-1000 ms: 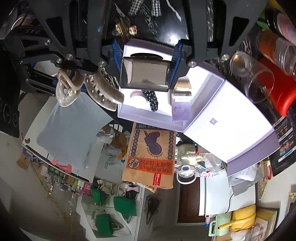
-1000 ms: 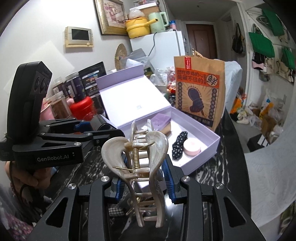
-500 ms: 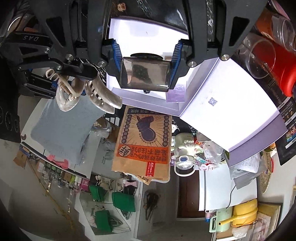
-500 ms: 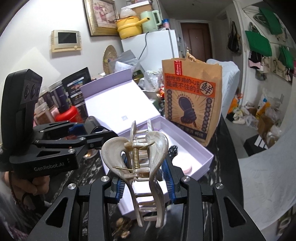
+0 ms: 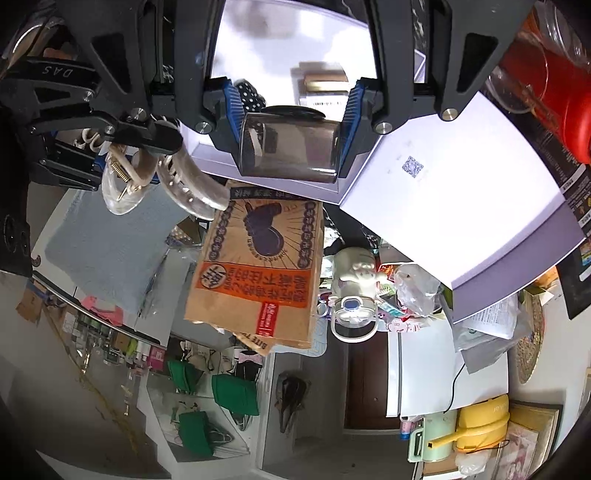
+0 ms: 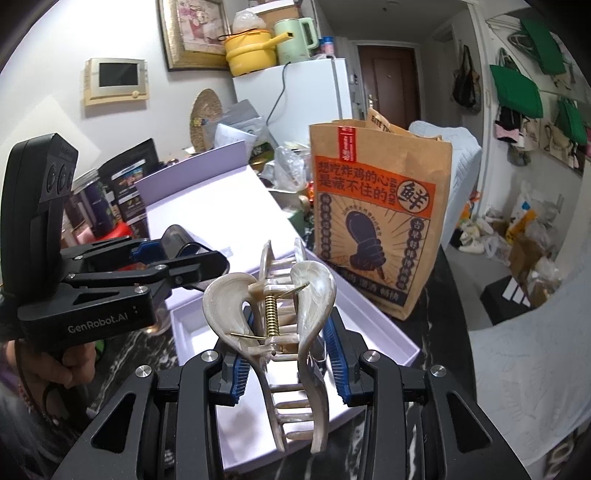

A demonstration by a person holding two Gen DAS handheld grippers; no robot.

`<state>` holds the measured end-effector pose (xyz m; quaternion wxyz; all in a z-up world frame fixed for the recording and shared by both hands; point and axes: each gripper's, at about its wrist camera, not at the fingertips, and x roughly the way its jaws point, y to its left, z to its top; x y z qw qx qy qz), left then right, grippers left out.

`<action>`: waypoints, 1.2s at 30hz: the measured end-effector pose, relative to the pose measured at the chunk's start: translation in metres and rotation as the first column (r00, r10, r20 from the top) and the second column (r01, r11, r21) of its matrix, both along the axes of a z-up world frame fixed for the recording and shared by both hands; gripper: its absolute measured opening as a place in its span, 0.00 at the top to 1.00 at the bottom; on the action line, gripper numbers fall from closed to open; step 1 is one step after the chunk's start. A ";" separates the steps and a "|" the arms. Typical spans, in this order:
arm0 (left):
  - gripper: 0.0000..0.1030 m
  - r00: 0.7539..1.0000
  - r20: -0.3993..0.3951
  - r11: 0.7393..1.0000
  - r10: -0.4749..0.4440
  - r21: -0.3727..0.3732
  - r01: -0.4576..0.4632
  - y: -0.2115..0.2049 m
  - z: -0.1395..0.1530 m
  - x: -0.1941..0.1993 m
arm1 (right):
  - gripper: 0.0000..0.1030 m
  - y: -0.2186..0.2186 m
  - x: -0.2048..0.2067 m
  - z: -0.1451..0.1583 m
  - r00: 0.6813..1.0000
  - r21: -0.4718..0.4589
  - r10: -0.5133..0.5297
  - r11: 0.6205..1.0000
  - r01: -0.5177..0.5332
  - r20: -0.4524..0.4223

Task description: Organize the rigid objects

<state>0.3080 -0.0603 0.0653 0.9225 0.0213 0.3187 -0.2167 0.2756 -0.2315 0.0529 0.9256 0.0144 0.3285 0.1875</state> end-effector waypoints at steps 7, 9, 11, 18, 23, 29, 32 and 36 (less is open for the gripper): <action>0.57 1.000 -0.026 1.000 0.006 -0.016 -0.007 0.000 -0.014 0.027 | 0.65 -0.002 0.023 -0.014 0.998 -0.020 -0.053 0.998 0.052 -0.023; 0.57 1.000 -0.023 1.000 0.016 0.008 -0.016 -0.003 -0.020 0.032 | 0.65 -0.002 0.030 -0.019 0.997 -0.014 -0.061 0.998 0.061 -0.040; 0.57 0.999 -0.019 0.999 0.026 0.025 -0.026 -0.005 -0.025 0.036 | 0.65 -0.002 0.035 -0.023 0.996 -0.008 -0.069 0.998 0.068 -0.049; 0.57 0.997 -0.074 1.000 0.029 0.002 -0.029 -0.005 -0.048 0.055 | 0.65 -0.008 0.048 -0.041 0.992 -0.009 -0.097 0.995 0.096 -0.076; 0.57 0.994 -0.100 0.999 0.037 0.011 -0.036 -0.004 -0.058 0.061 | 0.65 -0.012 0.051 -0.053 0.989 0.015 -0.096 0.995 0.099 -0.111; 0.57 0.990 -0.138 0.999 0.032 0.016 -0.030 -0.004 -0.067 0.063 | 0.65 -0.009 0.053 -0.065 0.986 -0.011 -0.100 0.995 0.099 -0.135; 0.57 0.989 -0.146 1.000 0.027 0.020 -0.024 -0.005 -0.069 0.065 | 0.65 -0.009 0.055 -0.070 0.983 -0.031 -0.111 0.994 0.107 -0.148; 0.57 0.985 -0.168 1.000 0.025 0.000 -0.026 -0.004 -0.072 0.068 | 0.65 -0.011 0.059 -0.078 0.978 -0.055 -0.133 0.991 0.125 -0.163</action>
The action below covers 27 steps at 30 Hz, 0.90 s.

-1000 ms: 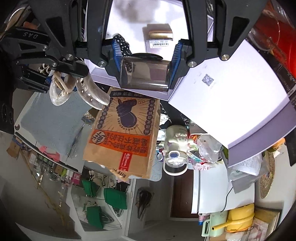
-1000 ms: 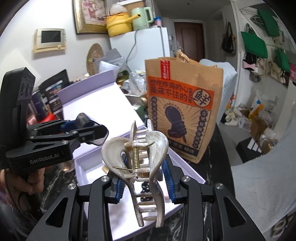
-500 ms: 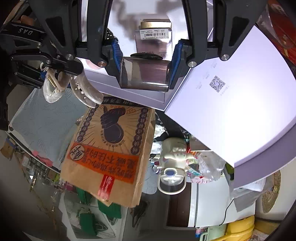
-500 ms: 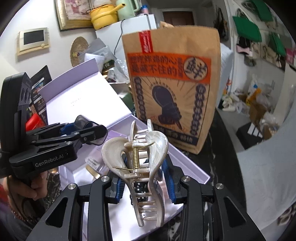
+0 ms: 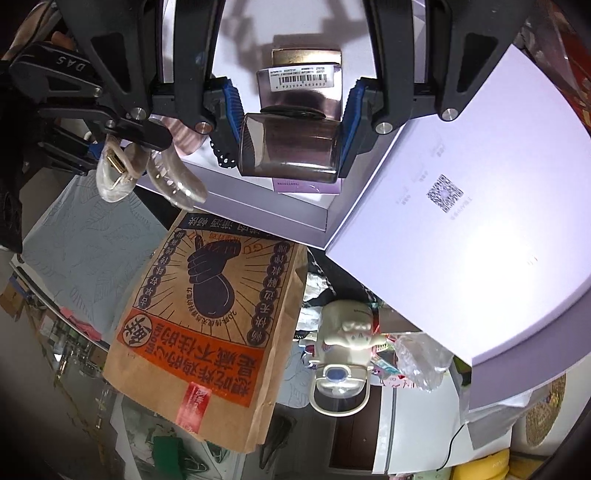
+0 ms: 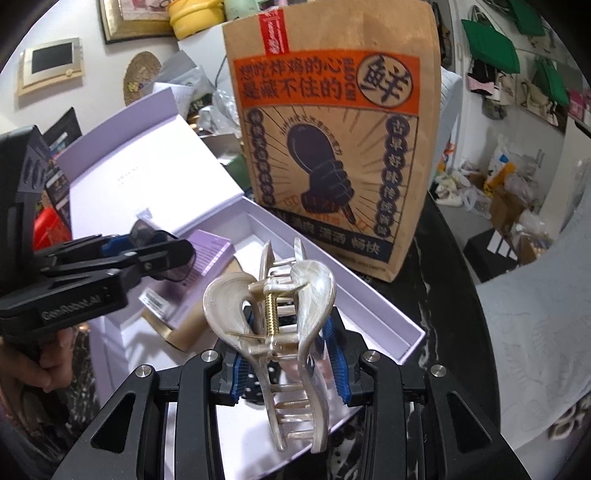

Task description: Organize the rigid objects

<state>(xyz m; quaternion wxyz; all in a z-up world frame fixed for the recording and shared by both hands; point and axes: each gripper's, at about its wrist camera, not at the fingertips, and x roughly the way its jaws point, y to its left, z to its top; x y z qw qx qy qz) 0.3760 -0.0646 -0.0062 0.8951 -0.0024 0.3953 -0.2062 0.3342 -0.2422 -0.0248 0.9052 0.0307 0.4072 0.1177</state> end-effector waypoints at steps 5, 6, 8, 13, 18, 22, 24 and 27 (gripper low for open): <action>0.57 1.000 -0.004 1.000 0.000 0.006 0.000 -0.001 -0.005 0.002 | 0.65 -0.002 0.003 -0.008 1.000 -0.015 -0.008 1.000 0.008 -0.016; 0.57 1.000 -0.003 1.000 -0.004 0.006 0.004 -0.001 -0.005 0.002 | 0.65 -0.001 0.003 -0.008 1.000 -0.019 -0.006 1.000 0.006 -0.016; 0.57 1.000 0.001 1.000 -0.009 0.012 0.009 -0.002 -0.006 0.002 | 0.65 0.001 0.004 -0.010 1.000 -0.020 -0.004 1.000 0.003 -0.018; 0.57 1.000 0.014 0.999 -0.018 0.031 0.018 -0.004 -0.005 0.000 | 0.65 0.003 0.004 -0.015 1.000 -0.036 0.002 0.999 -0.003 -0.027; 0.57 1.000 0.015 0.999 -0.016 0.039 0.015 -0.006 -0.006 -0.001 | 0.65 0.004 0.003 -0.015 1.000 -0.045 0.002 0.999 -0.003 -0.026; 0.57 1.000 -0.020 0.997 -0.004 0.074 0.006 -0.008 -0.013 0.004 | 0.65 0.003 0.003 -0.015 1.000 -0.047 -0.013 0.999 0.011 -0.028; 0.56 1.000 0.007 0.993 0.015 0.119 -0.016 -0.009 -0.015 0.003 | 0.65 0.003 0.004 -0.016 0.999 -0.045 -0.012 0.999 0.011 -0.034; 0.56 1.000 0.013 0.993 0.011 0.120 -0.012 -0.008 -0.017 0.003 | 0.65 0.004 0.004 -0.017 0.999 -0.054 -0.013 0.998 0.011 -0.037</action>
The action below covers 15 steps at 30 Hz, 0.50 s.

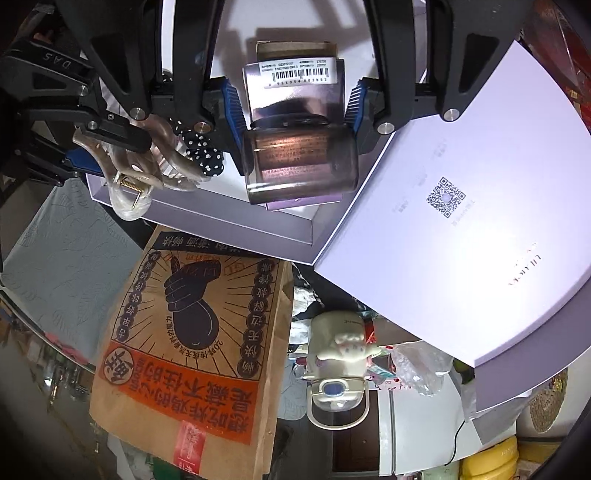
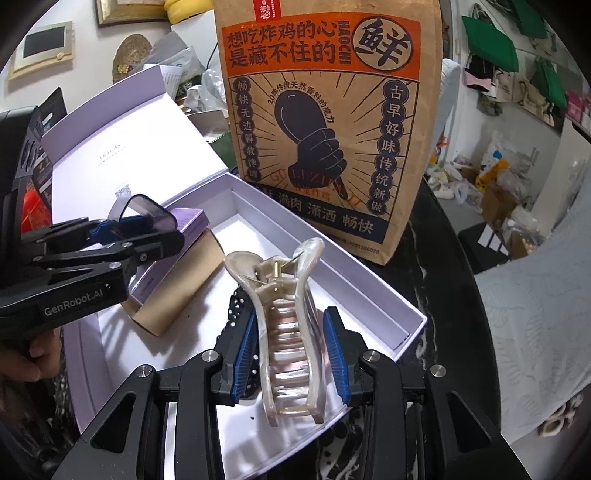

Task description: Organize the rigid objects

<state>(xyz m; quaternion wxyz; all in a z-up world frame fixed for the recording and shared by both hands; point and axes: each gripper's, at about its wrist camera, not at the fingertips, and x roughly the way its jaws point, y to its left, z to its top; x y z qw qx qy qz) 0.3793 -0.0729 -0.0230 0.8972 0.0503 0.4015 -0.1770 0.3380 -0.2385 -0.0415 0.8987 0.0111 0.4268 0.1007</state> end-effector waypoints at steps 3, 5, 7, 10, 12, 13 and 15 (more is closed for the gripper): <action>0.56 1.000 0.002 1.000 -0.003 0.018 0.003 -0.001 -0.001 0.000 | 0.65 0.000 0.000 0.000 1.000 0.004 0.000 1.000 0.000 -0.004; 0.56 1.000 0.008 0.999 -0.009 0.036 0.009 -0.003 -0.001 -0.001 | 0.65 0.000 0.001 -0.001 1.000 0.006 0.000 1.000 0.000 -0.005; 0.56 1.000 0.015 0.999 -0.015 0.038 0.014 -0.004 -0.001 -0.002 | 0.65 0.000 0.000 0.000 1.000 0.008 0.003 1.000 -0.003 -0.003; 0.56 1.000 0.011 1.000 -0.015 0.002 0.015 -0.002 0.002 -0.002 | 0.65 0.000 -0.001 0.003 1.000 0.010 0.007 1.000 -0.007 0.008; 0.56 1.000 0.008 1.000 -0.019 -0.003 0.019 -0.002 0.003 -0.003 | 0.65 0.000 -0.002 0.005 1.000 0.012 0.009 1.000 -0.009 0.013; 0.56 1.000 0.008 1.000 -0.017 0.004 0.017 -0.002 0.003 -0.003 | 0.65 0.000 -0.003 0.006 1.000 0.015 0.010 1.000 -0.010 0.016; 0.56 1.000 0.007 1.000 -0.008 0.014 0.008 -0.002 0.004 -0.003 | 0.65 0.000 -0.004 0.007 1.000 0.015 0.010 1.000 -0.011 0.020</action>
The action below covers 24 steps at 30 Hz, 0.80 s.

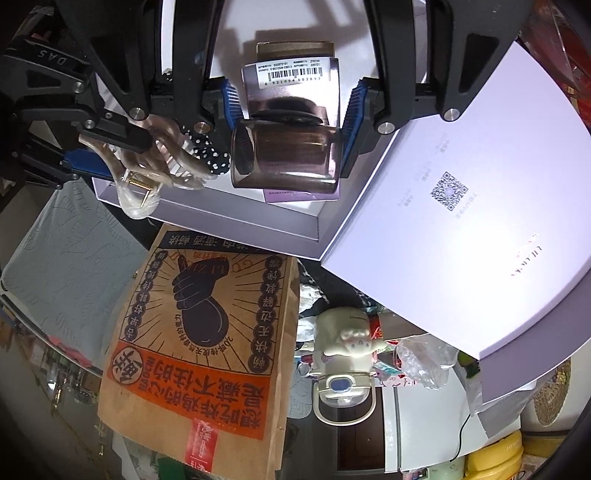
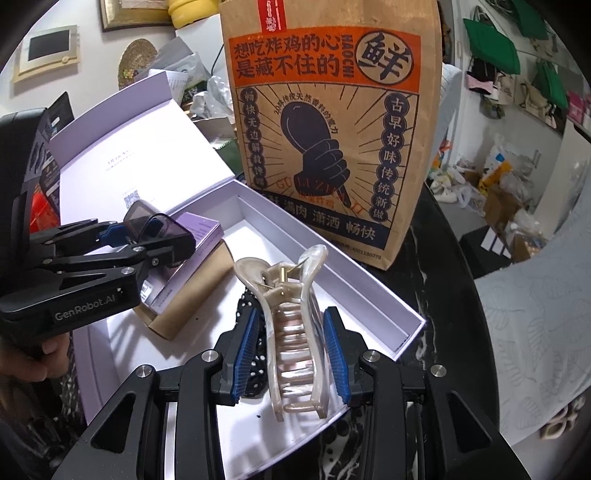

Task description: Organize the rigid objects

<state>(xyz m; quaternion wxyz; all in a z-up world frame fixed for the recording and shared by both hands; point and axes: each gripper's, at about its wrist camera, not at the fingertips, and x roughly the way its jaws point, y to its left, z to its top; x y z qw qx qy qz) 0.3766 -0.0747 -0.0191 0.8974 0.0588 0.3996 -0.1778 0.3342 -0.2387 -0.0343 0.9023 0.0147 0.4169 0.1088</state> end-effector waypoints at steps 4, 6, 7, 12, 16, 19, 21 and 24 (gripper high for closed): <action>0.56 1.000 0.006 0.999 0.024 0.029 -0.024 0.001 0.003 -0.002 | 0.65 -0.001 -0.002 0.003 1.000 0.006 0.004 1.000 -0.004 0.010; 0.56 0.999 0.023 0.999 0.027 0.044 -0.028 0.001 0.006 -0.004 | 0.65 -0.001 -0.003 0.005 1.000 0.003 0.003 1.000 -0.003 0.015; 0.56 0.999 0.029 0.999 0.026 0.047 -0.028 0.001 0.007 -0.006 | 0.65 -0.002 -0.003 0.005 1.000 0.002 0.003 1.000 -0.003 0.017; 0.53 1.000 0.020 0.999 0.016 0.039 -0.017 -0.001 0.010 -0.008 | 0.65 -0.004 -0.003 0.008 1.000 0.003 0.001 1.000 -0.001 0.022; 0.37 1.000 0.013 1.000 0.026 0.017 -0.027 -0.001 0.012 -0.009 | 0.65 -0.005 -0.003 0.011 1.000 0.001 -0.005 1.000 0.005 0.031; 0.37 0.999 0.002 0.999 0.046 0.017 -0.046 0.000 0.016 -0.009 | 0.65 -0.005 -0.001 0.016 0.999 0.004 -0.012 1.000 0.012 0.040; 0.36 0.999 0.006 0.998 0.054 0.014 -0.054 0.002 0.021 -0.011 | 0.63 -0.005 -0.001 0.019 0.999 0.009 -0.011 1.000 0.011 0.045; 0.25 0.997 0.033 0.997 0.071 0.011 -0.071 0.006 0.033 -0.018 | 0.58 -0.002 -0.004 0.025 0.998 0.007 -0.004 1.000 0.003 0.056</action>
